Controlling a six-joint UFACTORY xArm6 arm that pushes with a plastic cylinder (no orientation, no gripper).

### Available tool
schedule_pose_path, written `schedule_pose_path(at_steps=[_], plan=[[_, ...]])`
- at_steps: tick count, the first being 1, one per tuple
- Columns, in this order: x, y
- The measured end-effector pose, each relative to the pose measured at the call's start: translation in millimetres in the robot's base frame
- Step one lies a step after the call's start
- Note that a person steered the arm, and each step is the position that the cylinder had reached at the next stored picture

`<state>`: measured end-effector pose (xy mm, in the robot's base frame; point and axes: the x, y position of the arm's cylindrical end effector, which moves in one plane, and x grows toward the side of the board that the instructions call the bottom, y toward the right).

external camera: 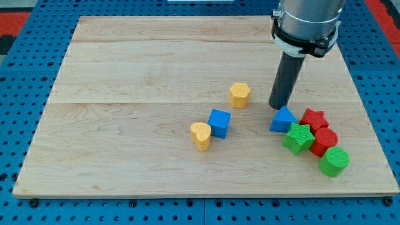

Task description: Push the red star to the top right of the board

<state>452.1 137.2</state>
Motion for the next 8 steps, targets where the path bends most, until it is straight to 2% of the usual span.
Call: schedule_pose_path(at_steps=[2,3,4,5,7,8], plan=[[-27.1,8.6],[-28.6,52.7],[-27.2,123.1],[23.9,141.6],[27.3,142.4],[42.4,149.7]])
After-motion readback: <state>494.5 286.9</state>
